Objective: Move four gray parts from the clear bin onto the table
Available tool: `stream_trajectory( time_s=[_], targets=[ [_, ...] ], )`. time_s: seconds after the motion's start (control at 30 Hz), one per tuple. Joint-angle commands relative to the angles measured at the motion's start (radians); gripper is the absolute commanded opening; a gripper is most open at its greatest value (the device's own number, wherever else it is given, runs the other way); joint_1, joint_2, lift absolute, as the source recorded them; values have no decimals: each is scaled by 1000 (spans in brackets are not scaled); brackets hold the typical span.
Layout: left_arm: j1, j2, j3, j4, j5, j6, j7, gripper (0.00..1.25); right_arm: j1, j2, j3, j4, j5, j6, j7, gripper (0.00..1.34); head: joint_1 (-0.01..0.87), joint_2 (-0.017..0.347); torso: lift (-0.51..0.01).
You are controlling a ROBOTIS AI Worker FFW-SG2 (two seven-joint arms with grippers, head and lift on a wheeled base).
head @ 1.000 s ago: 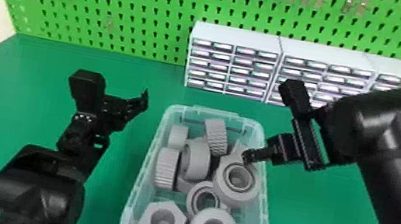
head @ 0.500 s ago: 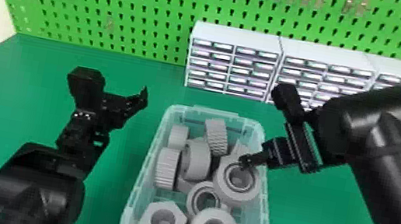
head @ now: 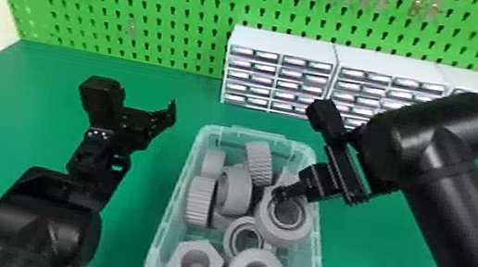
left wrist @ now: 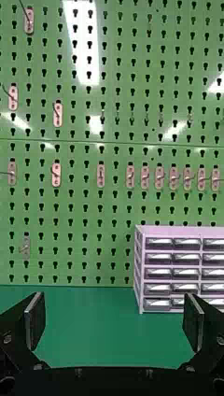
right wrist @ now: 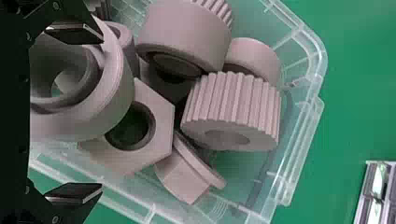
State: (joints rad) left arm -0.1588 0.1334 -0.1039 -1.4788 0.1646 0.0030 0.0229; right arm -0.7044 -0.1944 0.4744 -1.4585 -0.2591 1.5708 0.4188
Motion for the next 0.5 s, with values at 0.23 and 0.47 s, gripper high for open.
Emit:
stream_trajectory(
  time_s=[0.23, 0.47],
  targets=[
    [1, 0, 0, 0, 9, 0, 2, 1088, -9, -19, 67, 14, -8, 1, 0, 1160, 693, 72, -52],
    [-2, 0, 0, 0, 10, 0, 3, 1086, -17, -25, 78, 14, -8, 1, 2, 1158, 693, 72, -52]
  ],
)
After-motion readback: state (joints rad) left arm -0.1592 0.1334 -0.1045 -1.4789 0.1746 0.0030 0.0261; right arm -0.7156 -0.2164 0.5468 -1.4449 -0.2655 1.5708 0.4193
